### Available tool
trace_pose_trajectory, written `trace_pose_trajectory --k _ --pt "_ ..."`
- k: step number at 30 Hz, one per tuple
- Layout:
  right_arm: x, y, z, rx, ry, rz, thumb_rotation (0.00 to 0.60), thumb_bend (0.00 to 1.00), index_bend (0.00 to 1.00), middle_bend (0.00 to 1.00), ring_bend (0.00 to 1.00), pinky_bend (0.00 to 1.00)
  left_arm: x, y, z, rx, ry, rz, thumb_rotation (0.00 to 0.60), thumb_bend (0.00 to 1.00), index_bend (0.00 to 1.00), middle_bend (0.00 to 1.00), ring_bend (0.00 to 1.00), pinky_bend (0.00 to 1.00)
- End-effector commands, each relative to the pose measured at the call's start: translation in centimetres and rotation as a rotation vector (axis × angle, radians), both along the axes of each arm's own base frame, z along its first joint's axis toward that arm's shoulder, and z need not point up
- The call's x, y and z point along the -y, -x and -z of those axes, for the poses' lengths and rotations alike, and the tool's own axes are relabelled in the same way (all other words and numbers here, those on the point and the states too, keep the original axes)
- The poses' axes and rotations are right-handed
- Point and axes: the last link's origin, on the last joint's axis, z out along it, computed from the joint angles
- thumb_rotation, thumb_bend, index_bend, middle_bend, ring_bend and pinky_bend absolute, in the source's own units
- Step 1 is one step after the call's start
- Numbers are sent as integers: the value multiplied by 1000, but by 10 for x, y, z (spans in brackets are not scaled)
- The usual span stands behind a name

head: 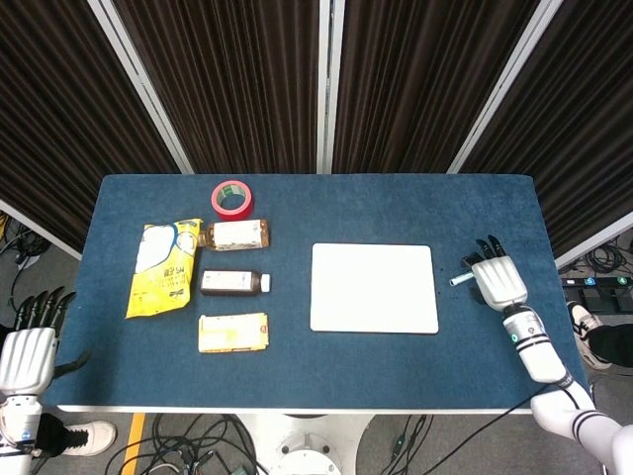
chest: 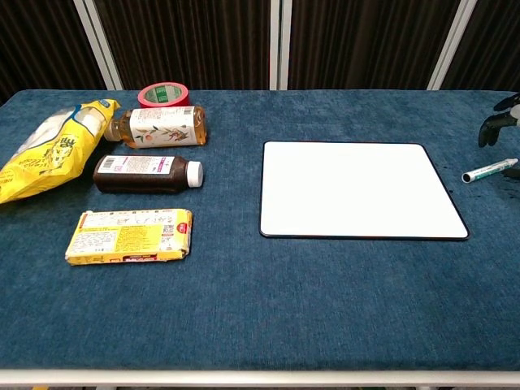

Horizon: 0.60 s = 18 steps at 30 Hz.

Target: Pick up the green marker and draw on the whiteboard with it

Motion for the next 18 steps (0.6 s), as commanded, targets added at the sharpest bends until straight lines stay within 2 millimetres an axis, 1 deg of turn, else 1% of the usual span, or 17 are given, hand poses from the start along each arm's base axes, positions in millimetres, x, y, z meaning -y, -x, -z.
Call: trace_pose_trajectory --k 1,7,13,18 --pt "9 -3 19 -39 -45 -15 600 197 408 368 105 0 0 0 0 0 1 0 600 145 118 40 0 0" --pt "15 0 27 -67 -58 -14 600 198 424 373 113 0 0 0 0 3 2 -2 600 145 118 40 0 0" --pt "19 2 30 -85 -55 -12 600 210 436 377 142 0 1 0 0 5 2 -6 600 145 117 40 0 0" --pt "20 4 30 -87 -51 -9 600 220 459 402 167 0 2 1 0 5 4 -9 600 145 118 40 0 0"
